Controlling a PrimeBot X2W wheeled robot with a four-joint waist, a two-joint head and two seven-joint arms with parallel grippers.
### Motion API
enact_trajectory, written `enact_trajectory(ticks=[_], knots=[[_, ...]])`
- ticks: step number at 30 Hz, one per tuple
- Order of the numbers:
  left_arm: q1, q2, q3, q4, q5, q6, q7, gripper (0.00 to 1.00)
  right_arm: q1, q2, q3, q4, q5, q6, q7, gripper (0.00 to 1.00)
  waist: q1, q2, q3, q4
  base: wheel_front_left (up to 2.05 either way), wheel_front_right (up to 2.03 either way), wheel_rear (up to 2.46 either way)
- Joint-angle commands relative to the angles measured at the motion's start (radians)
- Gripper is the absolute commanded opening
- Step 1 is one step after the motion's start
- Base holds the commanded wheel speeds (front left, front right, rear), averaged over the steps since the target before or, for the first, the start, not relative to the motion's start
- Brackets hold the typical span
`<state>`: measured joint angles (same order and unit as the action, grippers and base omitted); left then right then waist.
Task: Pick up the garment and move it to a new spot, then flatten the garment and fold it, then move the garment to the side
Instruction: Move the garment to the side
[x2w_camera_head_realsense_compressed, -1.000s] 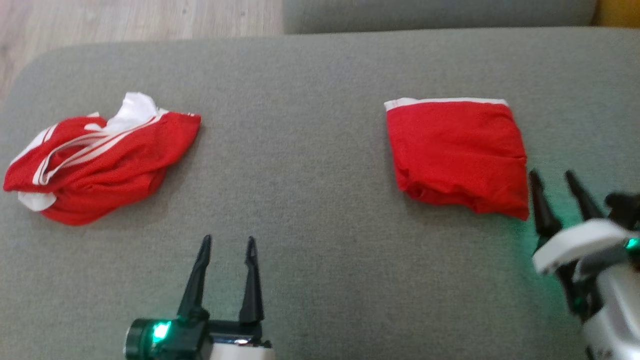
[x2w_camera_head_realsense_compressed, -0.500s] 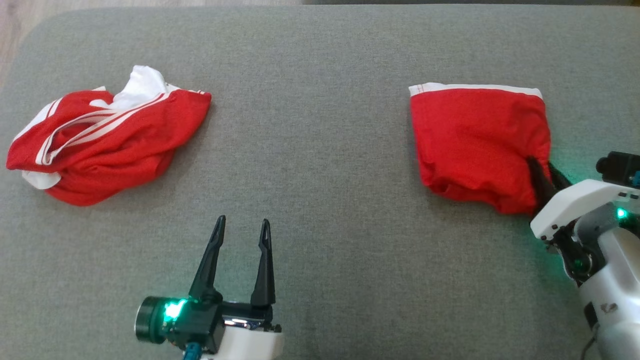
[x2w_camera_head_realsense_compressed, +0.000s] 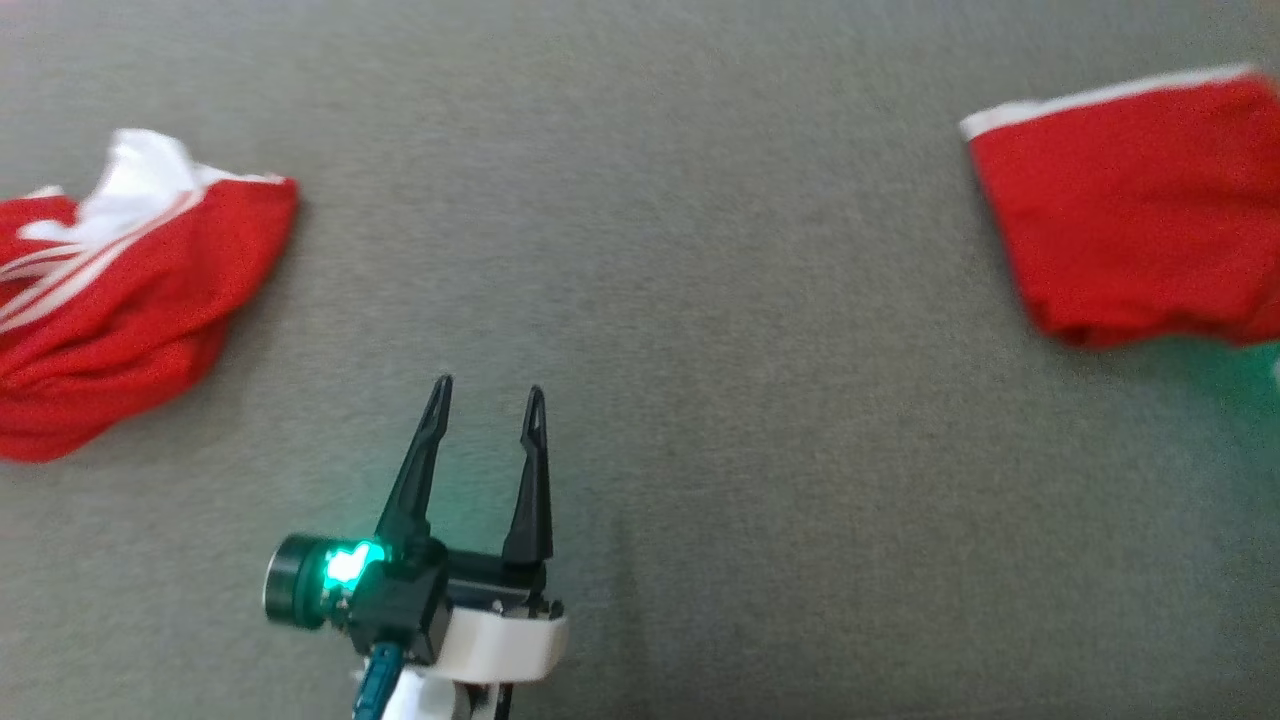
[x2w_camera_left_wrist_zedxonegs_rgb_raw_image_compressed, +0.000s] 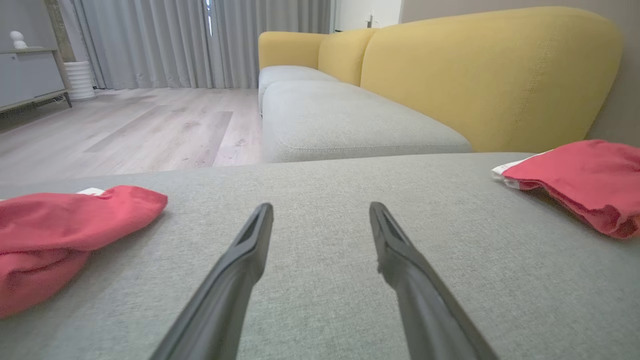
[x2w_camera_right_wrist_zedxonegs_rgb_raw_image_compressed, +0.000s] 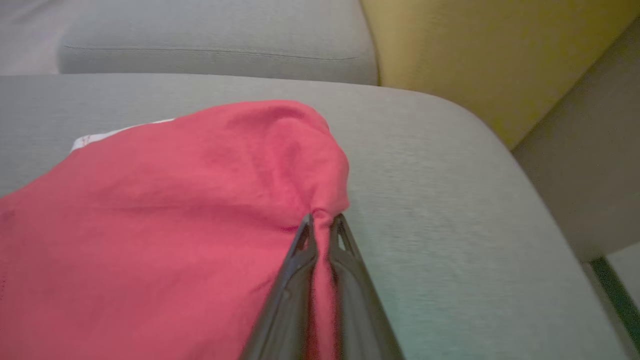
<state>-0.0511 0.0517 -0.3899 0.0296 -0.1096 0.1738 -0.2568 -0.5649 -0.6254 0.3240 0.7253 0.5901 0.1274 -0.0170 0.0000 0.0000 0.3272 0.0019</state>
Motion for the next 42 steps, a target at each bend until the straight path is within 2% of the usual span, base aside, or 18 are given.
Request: enact_trajectory(ticks=[1,7,14,15,16,17,23,28,30,40,42], knots=[[-0.033,-0.001,0.026,-0.027,0.016,-0.008,-0.005,1.0,-0.023,-0.062,0.011,-0.019,-0.02,0.003,-0.014,0.0,0.0,0.0,0.048,-0.047,0.0,0.0,0.0],[-0.081,0.004,0.032,-0.021,0.045,-0.03,-0.005,1.0,-0.098,-0.153,0.004,0.013,-0.077,0.003,-0.032,0.0,0.0,0.0,0.108,-0.087,0.0,0.0,0.0],[-0.114,0.008,0.042,-0.014,0.057,-0.042,-0.005,1.0,-0.187,-0.168,-0.056,0.079,-0.19,0.003,-0.078,0.0,0.0,0.0,0.143,-0.103,0.0,0.0,0.0],[-0.116,0.007,0.042,-0.012,0.057,-0.043,-0.005,1.0,-0.195,-0.162,-0.066,0.09,-0.207,0.003,-0.084,0.09,0.0,0.0,0.145,-0.102,0.0,0.0,0.0],[-0.119,0.007,0.041,-0.01,0.057,-0.044,-0.005,1.0,-0.202,-0.155,-0.082,0.104,-0.223,0.003,-0.09,0.84,0.0,0.0,0.145,-0.101,0.0,0.0,0.0],[-0.121,0.007,0.04,-0.007,0.057,-0.046,-0.005,1.0,-0.209,-0.147,-0.097,0.117,-0.242,0.003,-0.099,1.0,0.0,0.0,0.144,-0.099,0.0,0.0,0.0],[-0.122,0.004,0.039,0.003,0.045,-0.044,-0.005,1.0,-0.214,-0.094,-0.154,0.15,-0.351,0.003,-0.163,1.0,0.0,0.0,0.111,-0.082,0.0,0.0,0.0],[-0.092,0.002,0.046,0.009,0.029,-0.034,-0.005,1.0,-0.157,0.023,-0.192,0.133,-0.406,0.003,-0.207,1.0,0.0,0.0,0.027,-0.061,0.0,0.0,0.0],[-0.064,0.001,0.052,0.01,0.013,-0.026,-0.005,1.0,-0.086,0.1,-0.166,0.101,-0.39,0.003,-0.219,1.0,0.0,0.0,-0.039,-0.045,0.0,0.0,0.0],[0.058,-0.001,0.067,0.01,-0.06,0.014,-0.005,1.0,0.194,0.318,-0.023,-0.053,-0.254,0.003,-0.243,1.0,0.0,0.0,-0.246,0.015,0.0,0.0,0.0],[0.083,-0.001,0.066,0.01,-0.071,0.023,-0.005,1.0,0.252,0.351,-0.024,-0.111,-0.238,0.003,-0.244,1.0,0.0,0.0,-0.282,0.027,0.0,0.0,0.0]])
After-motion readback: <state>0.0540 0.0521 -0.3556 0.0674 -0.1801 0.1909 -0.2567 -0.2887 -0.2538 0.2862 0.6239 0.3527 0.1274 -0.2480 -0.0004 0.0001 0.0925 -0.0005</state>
